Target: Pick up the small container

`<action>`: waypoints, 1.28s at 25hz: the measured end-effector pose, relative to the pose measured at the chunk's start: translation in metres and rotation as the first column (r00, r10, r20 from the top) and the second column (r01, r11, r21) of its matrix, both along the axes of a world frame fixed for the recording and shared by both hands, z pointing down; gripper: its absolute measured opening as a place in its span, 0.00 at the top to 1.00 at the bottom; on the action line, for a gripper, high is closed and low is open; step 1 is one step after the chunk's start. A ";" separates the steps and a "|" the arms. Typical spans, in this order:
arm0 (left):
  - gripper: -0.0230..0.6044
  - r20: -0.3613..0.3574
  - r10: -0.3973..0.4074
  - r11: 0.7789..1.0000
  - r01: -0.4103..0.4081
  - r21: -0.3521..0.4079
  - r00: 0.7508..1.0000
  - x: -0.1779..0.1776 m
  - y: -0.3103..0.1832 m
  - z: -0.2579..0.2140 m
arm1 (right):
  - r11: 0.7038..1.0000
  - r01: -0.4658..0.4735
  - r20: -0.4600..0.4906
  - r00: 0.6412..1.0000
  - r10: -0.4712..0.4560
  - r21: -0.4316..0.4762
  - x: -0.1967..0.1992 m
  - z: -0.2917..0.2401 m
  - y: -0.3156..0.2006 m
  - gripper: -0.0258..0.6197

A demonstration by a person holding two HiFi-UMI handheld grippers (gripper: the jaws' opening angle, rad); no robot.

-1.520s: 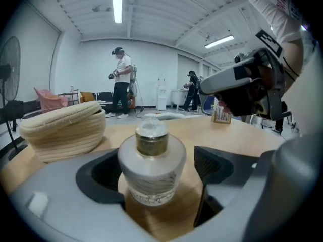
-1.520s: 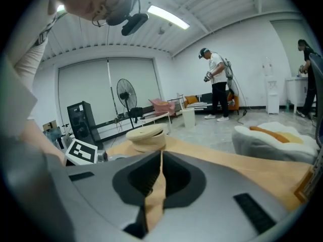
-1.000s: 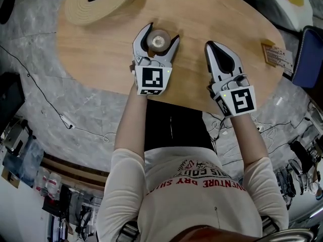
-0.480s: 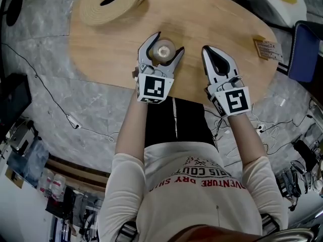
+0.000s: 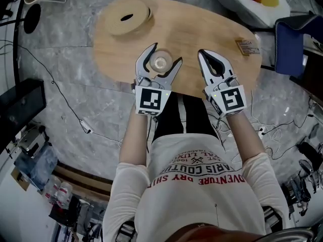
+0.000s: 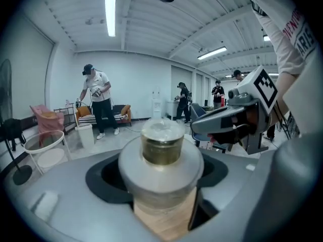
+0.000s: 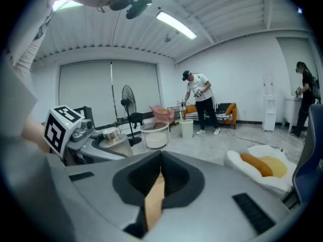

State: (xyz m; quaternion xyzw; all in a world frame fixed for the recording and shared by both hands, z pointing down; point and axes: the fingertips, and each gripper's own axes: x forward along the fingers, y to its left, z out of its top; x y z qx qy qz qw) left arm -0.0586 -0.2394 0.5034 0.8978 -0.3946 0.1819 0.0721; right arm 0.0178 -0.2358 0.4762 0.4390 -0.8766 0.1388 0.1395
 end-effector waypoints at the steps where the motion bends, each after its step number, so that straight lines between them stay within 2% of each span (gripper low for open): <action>1: 0.42 0.000 0.000 1.000 0.000 0.011 1.000 -0.002 0.001 -0.018 | 1.000 -0.002 0.002 1.000 0.002 0.012 0.000 -0.014 0.000 0.95; 9: 0.42 -0.041 0.002 0.997 0.001 0.078 0.999 -0.003 0.032 -0.150 | 0.994 0.020 -0.009 1.000 -0.019 0.105 0.005 -0.127 0.021 0.95; 14: 0.42 -0.071 0.028 0.984 -0.015 0.176 0.997 -0.002 0.043 -0.225 | 0.982 0.036 0.006 0.999 -0.037 0.187 0.002 -0.198 0.023 0.95; 17: 0.42 -0.083 0.027 0.978 -0.009 0.208 0.996 -0.009 0.052 -0.262 | 0.972 0.039 0.014 0.999 -0.044 0.230 -0.003 -0.230 0.033 0.95; 21: 0.42 -0.092 -0.007 0.975 0.027 0.221 0.996 -0.018 0.060 -0.295 | 0.957 0.052 -0.001 0.999 -0.054 0.286 -0.006 -0.255 0.049 0.95; 24: 0.42 -0.097 -0.014 0.963 0.039 0.268 0.995 -0.026 0.058 -0.314 | 0.947 0.047 0.008 0.999 -0.053 0.318 -0.007 -0.269 0.051 0.95; 27: 0.42 -0.104 -0.005 0.954 0.036 0.298 0.995 -0.032 0.057 -0.325 | 0.940 0.034 0.024 0.999 -0.044 0.339 -0.009 -0.279 0.052 0.95; 32: 0.42 -0.104 0.000 0.952 0.032 0.304 0.995 -0.034 0.059 -0.328 | 0.933 0.029 0.039 0.998 -0.046 0.358 -0.012 -0.286 0.052 0.95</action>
